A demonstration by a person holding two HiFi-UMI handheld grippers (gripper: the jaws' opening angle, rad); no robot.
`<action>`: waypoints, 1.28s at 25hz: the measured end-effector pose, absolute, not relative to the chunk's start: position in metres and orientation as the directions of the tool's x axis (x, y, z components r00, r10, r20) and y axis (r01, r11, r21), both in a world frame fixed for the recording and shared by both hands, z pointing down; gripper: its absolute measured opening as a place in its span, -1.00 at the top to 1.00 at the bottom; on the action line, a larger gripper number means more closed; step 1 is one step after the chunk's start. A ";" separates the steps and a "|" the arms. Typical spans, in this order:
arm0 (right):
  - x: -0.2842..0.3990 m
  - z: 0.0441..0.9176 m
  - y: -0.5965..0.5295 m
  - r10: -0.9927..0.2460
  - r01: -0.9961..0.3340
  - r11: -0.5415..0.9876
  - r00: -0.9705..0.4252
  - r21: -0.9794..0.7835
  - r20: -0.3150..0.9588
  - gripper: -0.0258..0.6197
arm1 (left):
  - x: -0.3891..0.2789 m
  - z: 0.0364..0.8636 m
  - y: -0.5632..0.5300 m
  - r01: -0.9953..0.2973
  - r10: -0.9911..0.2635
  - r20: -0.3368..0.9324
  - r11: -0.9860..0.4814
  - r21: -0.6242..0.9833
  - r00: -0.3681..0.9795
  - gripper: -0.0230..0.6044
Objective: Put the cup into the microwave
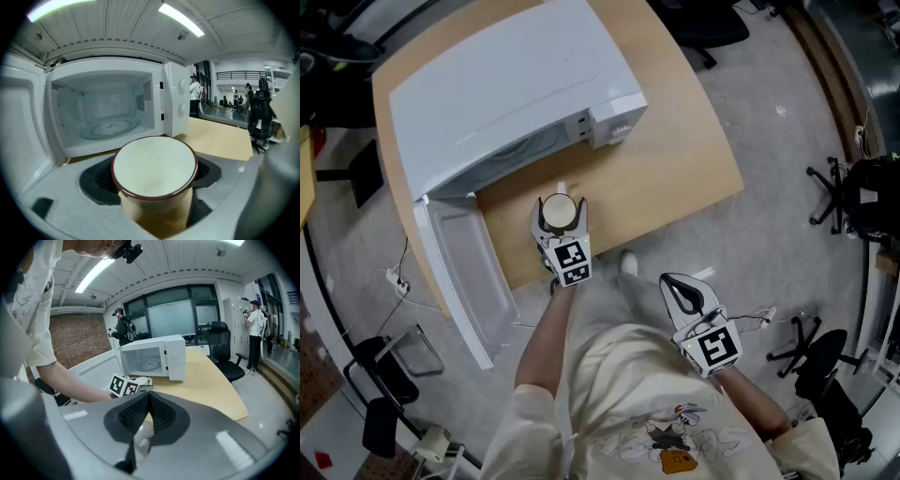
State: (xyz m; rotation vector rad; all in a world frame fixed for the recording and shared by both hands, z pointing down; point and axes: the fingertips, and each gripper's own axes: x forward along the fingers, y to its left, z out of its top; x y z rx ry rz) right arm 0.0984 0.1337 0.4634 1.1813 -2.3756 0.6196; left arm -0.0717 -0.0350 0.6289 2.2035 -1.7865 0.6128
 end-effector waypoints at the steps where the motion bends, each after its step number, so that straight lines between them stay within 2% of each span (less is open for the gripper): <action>1: 0.106 0.460 0.141 -0.636 -0.813 0.549 -0.557 -0.194 0.535 0.91 | -0.068 0.628 -0.040 -0.971 -0.880 0.446 -0.223 -0.081 0.165 -0.38; 4: 0.125 0.457 0.164 -0.644 -0.806 0.562 -0.566 -0.184 0.515 0.91 | -0.064 0.627 -0.042 -0.975 -0.887 0.434 -0.208 -0.075 0.156 -0.41; 5: 0.129 0.458 0.172 -0.643 -0.804 0.563 -0.571 -0.191 0.511 0.91 | -0.064 0.626 -0.034 -0.978 -0.879 0.452 -0.201 -0.059 0.154 -0.61; 6: 0.133 0.459 0.180 -0.640 -0.802 0.563 -0.576 -0.199 0.509 0.91 | -0.063 0.623 -0.021 -0.979 -0.865 0.476 -0.201 -0.039 0.159 -0.72; 10: 0.137 0.464 0.191 -0.644 -0.799 0.559 -0.588 -0.224 0.490 0.91 | -0.030 0.578 0.080 -0.955 -0.802 0.528 -0.287 0.070 0.280 -0.69; 11: 0.134 0.465 0.192 -0.648 -0.798 0.557 -0.590 -0.229 0.482 0.91 | -0.021 0.561 0.112 -0.946 -0.791 0.526 -0.310 0.094 0.311 -0.49; 12: 0.130 0.467 0.193 -0.650 -0.797 0.557 -0.594 -0.235 0.474 0.91 | -0.015 0.545 0.142 -0.942 -0.786 0.526 -0.318 0.108 0.326 -0.19; 13: 0.125 0.469 0.194 -0.652 -0.794 0.558 -0.599 -0.240 0.465 0.91 | -0.013 0.531 0.167 -0.944 -0.785 0.531 -0.309 0.111 0.320 0.14; 14: 0.119 0.470 0.195 -0.652 -0.790 0.562 -0.606 -0.245 0.456 0.91 | -0.014 0.521 0.187 -0.951 -0.784 0.544 -0.288 0.110 0.300 0.60; 15: 0.113 0.471 0.195 -0.650 -0.784 0.569 -0.614 -0.249 0.448 0.91 | -0.016 0.515 0.201 -0.958 -0.780 0.560 -0.262 0.115 0.280 0.91; 19: 0.094 0.475 0.197 -0.642 -0.764 0.576 -0.643 -0.291 0.417 0.90 | -0.024 0.516 0.222 -0.967 -0.766 0.590 -0.192 0.165 0.253 0.91; 32: 0.086 0.466 0.196 -0.610 -0.712 0.649 -0.697 -0.267 0.377 0.90 | -0.028 0.486 0.228 -0.980 -0.817 0.549 -0.092 0.178 0.177 0.91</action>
